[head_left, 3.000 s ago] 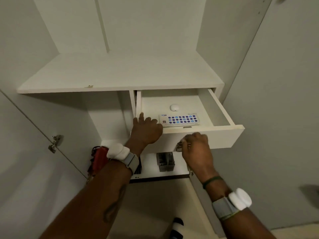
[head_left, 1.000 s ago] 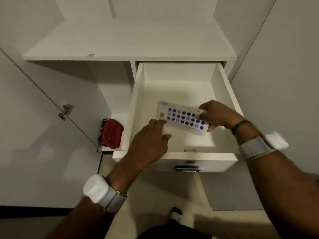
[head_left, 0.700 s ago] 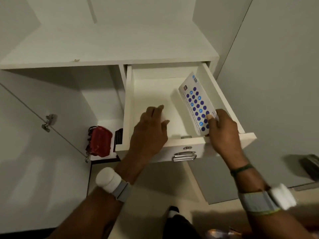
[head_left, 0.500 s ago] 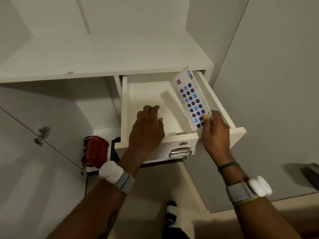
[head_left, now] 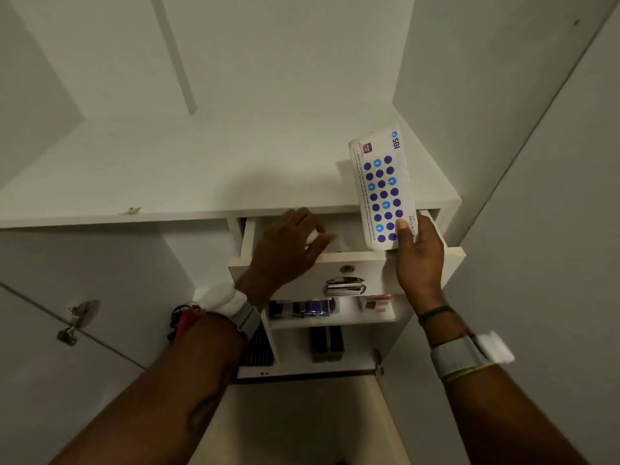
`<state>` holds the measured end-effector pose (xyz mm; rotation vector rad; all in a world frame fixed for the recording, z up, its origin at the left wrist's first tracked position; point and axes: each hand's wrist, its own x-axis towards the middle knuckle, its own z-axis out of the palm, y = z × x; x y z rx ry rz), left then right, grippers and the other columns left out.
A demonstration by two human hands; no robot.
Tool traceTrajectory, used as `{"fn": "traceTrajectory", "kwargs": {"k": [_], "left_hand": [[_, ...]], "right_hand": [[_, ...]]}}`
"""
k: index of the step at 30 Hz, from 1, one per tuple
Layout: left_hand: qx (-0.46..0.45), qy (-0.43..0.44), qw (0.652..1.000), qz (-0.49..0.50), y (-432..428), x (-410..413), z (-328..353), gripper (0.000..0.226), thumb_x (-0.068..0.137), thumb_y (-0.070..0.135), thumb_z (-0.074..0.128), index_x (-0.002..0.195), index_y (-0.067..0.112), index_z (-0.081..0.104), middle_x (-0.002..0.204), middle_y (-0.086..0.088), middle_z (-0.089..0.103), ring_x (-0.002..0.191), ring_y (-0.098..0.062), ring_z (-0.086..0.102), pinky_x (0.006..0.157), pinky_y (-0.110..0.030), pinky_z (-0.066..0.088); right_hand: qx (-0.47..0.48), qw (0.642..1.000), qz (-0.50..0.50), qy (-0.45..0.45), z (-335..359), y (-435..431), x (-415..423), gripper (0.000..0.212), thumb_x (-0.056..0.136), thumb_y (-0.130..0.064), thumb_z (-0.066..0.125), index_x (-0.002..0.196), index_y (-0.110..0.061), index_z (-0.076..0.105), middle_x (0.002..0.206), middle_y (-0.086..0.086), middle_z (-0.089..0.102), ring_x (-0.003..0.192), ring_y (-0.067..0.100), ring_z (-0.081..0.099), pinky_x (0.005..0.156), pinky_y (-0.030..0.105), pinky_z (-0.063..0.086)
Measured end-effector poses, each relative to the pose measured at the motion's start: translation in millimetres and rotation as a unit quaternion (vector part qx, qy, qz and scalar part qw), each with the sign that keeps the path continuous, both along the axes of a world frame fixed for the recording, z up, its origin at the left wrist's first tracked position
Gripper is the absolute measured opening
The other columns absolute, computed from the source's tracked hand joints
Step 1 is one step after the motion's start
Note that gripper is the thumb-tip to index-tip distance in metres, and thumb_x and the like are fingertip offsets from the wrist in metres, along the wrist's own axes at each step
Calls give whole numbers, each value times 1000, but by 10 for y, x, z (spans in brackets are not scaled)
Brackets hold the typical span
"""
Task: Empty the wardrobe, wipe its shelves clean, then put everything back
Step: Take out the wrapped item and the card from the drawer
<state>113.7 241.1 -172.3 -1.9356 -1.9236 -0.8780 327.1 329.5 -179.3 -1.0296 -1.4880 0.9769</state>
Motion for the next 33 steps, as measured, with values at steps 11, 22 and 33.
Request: {"fn": "traceTrajectory", "kwargs": {"k": [11,22,33], "left_hand": [[-257,135,948,129,453,-281,370,95,70,86,60,145,28,50,120,0,63,110,-21,60,87,-37,49],[-191,172,954,153,575,-68,373,38,82,50,76,97,17,68,92,-1,62,84,-22,62,63,-31,42],[-138,188,960,156,396,217,152,44,86,-6,26,70,13,62,72,-6,58,65,-26,61,57,-27,46]], "right_hand": [[-50,995,64,53,78,662,-195,8,102,-29,58,109,-31,61,104,-8,73,95,13,73,78,32,61],[-138,986,33,86,-104,23,-206,11,101,-24,59,110,-20,66,101,-2,76,94,19,74,73,30,61],[-211,970,-104,65,-586,-2033,869,20,102,-22,58,116,-9,64,105,3,76,92,22,75,71,35,62]]}}
